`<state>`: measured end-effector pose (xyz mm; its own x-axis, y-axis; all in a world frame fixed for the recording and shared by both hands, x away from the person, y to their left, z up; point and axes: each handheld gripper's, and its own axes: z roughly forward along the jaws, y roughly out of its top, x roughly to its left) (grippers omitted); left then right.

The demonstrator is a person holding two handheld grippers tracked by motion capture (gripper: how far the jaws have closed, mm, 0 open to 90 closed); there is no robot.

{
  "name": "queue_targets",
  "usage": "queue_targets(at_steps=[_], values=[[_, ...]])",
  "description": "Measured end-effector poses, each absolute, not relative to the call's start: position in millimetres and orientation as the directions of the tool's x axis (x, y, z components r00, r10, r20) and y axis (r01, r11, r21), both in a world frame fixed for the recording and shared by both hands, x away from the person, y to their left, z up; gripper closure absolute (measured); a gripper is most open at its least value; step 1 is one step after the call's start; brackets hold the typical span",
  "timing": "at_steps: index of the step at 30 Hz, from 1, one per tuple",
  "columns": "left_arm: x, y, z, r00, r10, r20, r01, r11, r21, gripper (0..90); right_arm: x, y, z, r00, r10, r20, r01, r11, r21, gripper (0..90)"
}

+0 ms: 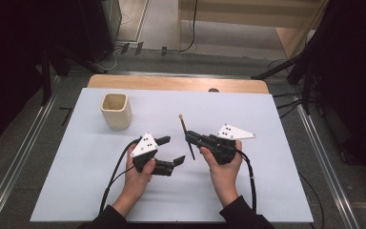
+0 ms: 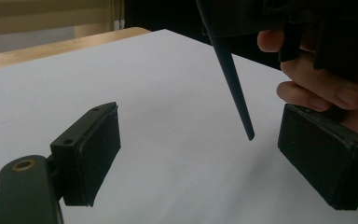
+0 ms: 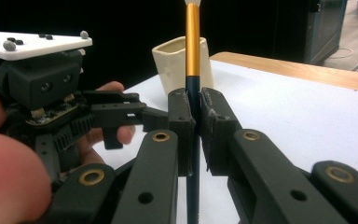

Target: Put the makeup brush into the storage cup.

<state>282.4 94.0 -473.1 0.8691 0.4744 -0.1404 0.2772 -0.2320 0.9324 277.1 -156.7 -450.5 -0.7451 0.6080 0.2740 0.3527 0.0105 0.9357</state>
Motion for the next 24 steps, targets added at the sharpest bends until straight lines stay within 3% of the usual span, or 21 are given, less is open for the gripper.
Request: queue_targets(at_steps=[6,24], values=[[279,86,-472,0.881,0.445,-0.162,0.284,-0.224,0.932,16.1,276,-153,-451,-0.759,0.592,0.27,0.346,0.016,0.938,84.9],[276,76,-471,0.837,0.511,-0.193,0.348,-0.226,0.91,52.1,272,-143,-454,-0.779,0.558,0.285,0.348,0.007,0.938,84.8]])
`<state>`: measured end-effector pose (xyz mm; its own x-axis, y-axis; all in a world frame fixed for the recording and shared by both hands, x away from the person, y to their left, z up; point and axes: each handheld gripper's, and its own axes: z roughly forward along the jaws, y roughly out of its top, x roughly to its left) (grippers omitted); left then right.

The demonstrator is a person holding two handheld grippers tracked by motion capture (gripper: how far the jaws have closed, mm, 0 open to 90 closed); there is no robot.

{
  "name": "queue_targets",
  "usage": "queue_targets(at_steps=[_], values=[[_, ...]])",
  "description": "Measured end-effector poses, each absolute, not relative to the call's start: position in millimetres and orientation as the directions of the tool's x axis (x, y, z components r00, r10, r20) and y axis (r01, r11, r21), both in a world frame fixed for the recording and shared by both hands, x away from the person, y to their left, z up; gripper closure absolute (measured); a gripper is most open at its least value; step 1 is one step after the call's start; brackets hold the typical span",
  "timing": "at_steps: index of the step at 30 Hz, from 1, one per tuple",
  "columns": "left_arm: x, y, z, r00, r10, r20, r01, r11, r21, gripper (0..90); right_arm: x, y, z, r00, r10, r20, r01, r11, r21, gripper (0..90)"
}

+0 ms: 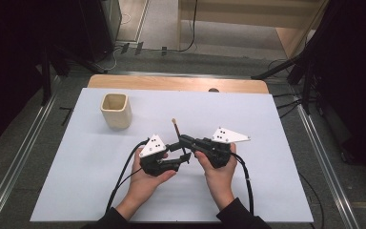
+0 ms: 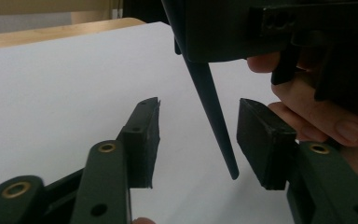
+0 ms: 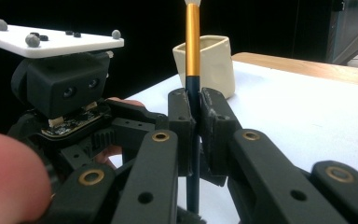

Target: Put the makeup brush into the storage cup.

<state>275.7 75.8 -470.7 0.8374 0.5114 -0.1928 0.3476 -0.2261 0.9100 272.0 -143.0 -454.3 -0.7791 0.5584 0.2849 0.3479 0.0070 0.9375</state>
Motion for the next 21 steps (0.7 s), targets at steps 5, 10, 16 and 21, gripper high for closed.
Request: queue_targets(at_steps=[5,10,16,21], values=[[272.6,73.4,-469.0,0.832,0.533,-0.156,0.331,-0.249,0.91,55.9,271.1,-140.7,-454.5,-0.782,0.555,0.283,0.345,0.007,0.939,84.9],[271.1,71.6,-468.2,0.829,0.536,-0.157,0.331,-0.244,0.912,60.8,269.8,-138.1,-455.1,-0.784,0.552,0.284,0.346,0.009,0.938,84.9],[271.7,73.3,-467.8,0.832,0.529,-0.165,0.334,-0.241,0.911,68.8,269.7,-138.8,-455.1,-0.783,0.554,0.282,0.343,0.007,0.939,84.8],[271.5,73.4,-468.2,0.836,0.523,-0.166,0.334,-0.244,0.911,76.7,269.7,-138.6,-455.8,-0.782,0.557,0.281,0.344,0.008,0.939,84.9]])
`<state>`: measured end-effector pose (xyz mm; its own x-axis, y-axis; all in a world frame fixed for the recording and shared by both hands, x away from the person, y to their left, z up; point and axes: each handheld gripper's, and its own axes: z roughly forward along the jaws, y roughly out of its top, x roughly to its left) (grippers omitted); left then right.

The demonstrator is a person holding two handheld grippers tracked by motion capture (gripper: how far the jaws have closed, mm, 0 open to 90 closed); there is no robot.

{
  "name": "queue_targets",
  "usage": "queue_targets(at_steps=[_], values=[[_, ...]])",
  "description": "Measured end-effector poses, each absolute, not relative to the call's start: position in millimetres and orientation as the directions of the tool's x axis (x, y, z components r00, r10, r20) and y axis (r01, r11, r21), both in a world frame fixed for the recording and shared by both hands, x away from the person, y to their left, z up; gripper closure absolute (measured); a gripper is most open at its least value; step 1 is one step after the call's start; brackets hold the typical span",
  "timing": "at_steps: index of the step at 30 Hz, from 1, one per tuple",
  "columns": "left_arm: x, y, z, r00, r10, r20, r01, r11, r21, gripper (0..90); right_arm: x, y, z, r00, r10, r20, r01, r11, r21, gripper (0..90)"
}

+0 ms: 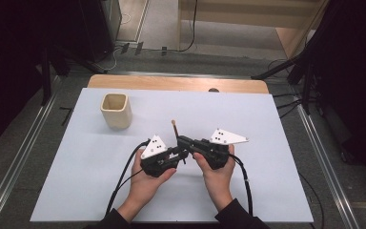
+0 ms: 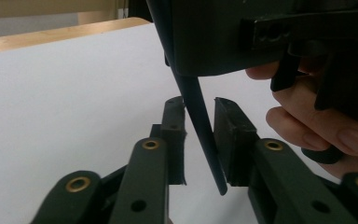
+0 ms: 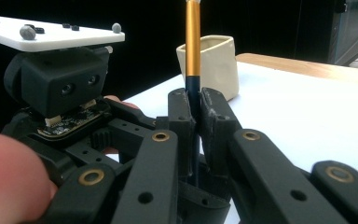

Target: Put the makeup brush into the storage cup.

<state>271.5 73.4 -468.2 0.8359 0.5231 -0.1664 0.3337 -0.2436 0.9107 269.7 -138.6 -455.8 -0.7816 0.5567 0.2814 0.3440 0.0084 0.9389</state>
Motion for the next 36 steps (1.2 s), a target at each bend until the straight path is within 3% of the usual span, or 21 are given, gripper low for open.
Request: queue_targets(at_steps=[7,13,20,24,27,31,36], values=[[275.4,79.4,-467.9,0.821,0.538,-0.189,0.361,-0.234,0.903,84.7,269.4,-139.7,-455.1,-0.785,0.552,0.281,0.339,0.005,0.941,84.9],[276.4,80.9,-468.2,0.822,0.541,-0.179,0.356,-0.242,0.903,85.1,270.1,-139.3,-455.6,-0.785,0.554,0.278,0.338,0.006,0.941,83.9],[277.4,83.3,-469.1,0.825,0.537,-0.177,0.356,-0.25,0.901,85.1,273.7,-140.9,-453.0,-0.758,0.576,0.306,0.356,-0.028,0.934,64.9],[276.7,81.1,-471.2,0.833,0.527,-0.169,0.349,-0.265,0.899,85.1,274.2,-138.7,-450.2,-0.76,0.558,0.333,0.378,-0.037,0.925,62.4],[274.7,78.4,-472.4,0.845,0.514,-0.15,0.332,-0.284,0.9,85.2,274.7,-136.4,-448.9,-0.755,0.559,0.343,0.39,-0.039,0.92,63.4],[273.3,76.0,-473.5,0.855,0.501,-0.138,0.322,-0.302,0.897,85.2,275.4,-138.1,-448.9,-0.765,0.533,0.361,0.405,-0.037,0.914,83.0],[272.3,78.6,-472.3,0.857,0.494,-0.149,0.322,-0.287,0.902,83.9,270.8,-137.4,-446.9,-0.754,0.565,0.335,0.39,-0.025,0.92,85.1]])
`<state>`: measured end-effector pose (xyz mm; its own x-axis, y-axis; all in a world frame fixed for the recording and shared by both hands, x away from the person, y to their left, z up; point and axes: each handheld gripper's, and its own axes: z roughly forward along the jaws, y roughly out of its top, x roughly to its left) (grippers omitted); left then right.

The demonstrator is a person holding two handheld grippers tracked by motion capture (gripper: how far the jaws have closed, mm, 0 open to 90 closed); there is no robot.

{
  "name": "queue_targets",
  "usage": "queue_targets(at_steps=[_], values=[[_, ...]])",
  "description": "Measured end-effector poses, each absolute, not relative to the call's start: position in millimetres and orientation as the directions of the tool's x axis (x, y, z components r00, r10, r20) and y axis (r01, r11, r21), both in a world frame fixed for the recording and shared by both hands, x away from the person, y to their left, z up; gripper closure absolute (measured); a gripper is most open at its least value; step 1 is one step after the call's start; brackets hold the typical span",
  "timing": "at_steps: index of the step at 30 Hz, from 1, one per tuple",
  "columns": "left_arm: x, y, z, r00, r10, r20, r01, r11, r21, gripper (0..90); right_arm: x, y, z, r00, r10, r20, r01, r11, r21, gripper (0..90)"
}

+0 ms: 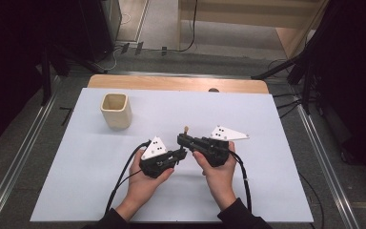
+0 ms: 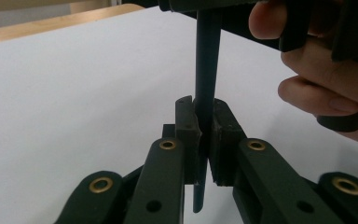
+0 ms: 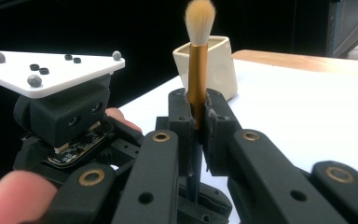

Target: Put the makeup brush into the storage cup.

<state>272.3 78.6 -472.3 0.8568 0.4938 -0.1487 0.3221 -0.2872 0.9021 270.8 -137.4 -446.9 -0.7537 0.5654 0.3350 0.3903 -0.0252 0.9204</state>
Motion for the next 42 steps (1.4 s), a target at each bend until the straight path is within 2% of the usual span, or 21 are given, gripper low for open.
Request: queue_targets(at_steps=[3,8,12,15,20,24,30,31,35,39,42], values=[[273,83,-468,0.851,0.494,-0.178,0.333,-0.245,0.911,73.8,268,-134,-446,-0.754,0.58,0.309,0.373,-0.009,0.928,85.1],[274,87,-462,0.835,0.516,-0.191,0.344,-0.219,0.913,71.4,266,-130,-447,-0.754,0.585,0.3,0.366,-0.006,0.931,85.1],[274,86,-462,0.835,0.511,-0.203,0.347,-0.203,0.916,73.0,265,-127,-447,-0.758,0.58,0.297,0.362,-0.004,0.932,85.1],[273,86,-461,0.843,0.497,-0.203,0.344,-0.208,0.916,81.8,265,-125,-448,-0.762,0.578,0.294,0.36,0.0,0.933,85.0],[273,86,-460,0.849,0.5,-0.169,0.322,-0.235,0.917,83.8,265,-126,-449,-0.769,0.568,0.294,0.353,-0.005,0.935,82.3],[277,91,-461,0.84,0.515,-0.171,0.327,-0.23,0.917,83.8,263,-130,-447,-0.76,0.594,0.263,0.308,-0.027,0.951,54.2],[284,104,-459,0.821,0.544,-0.172,0.332,-0.21,0.92,83.8,263,-143,-441,-0.72,0.649,0.244,0.284,-0.045,0.958,18.7],[284,105,-459,0.82,0.545,-0.173,0.333,-0.21,0.919,83.9,263,-146,-441,-0.718,0.65,0.25,0.294,-0.043,0.955,15.0],[287,112,-458,0.81,0.559,-0.174,0.334,-0.196,0.922,83.9,263,-153,-441,-0.724,0.646,0.24,0.29,-0.03,0.957,9.1],[289,117,-457,0.806,0.566,-0.173,0.33,-0.188,0.925,83.8,262,-157,-441,-0.686,0.701,0.196,0.278,0.003,0.961,8.8],[290,120,-456,0.803,0.571,-0.174,0.33,-0.182,0.926,83.9,262,-164,-444,-0.69,0.695,0.201,0.277,-0.003,0.961,0.9]])
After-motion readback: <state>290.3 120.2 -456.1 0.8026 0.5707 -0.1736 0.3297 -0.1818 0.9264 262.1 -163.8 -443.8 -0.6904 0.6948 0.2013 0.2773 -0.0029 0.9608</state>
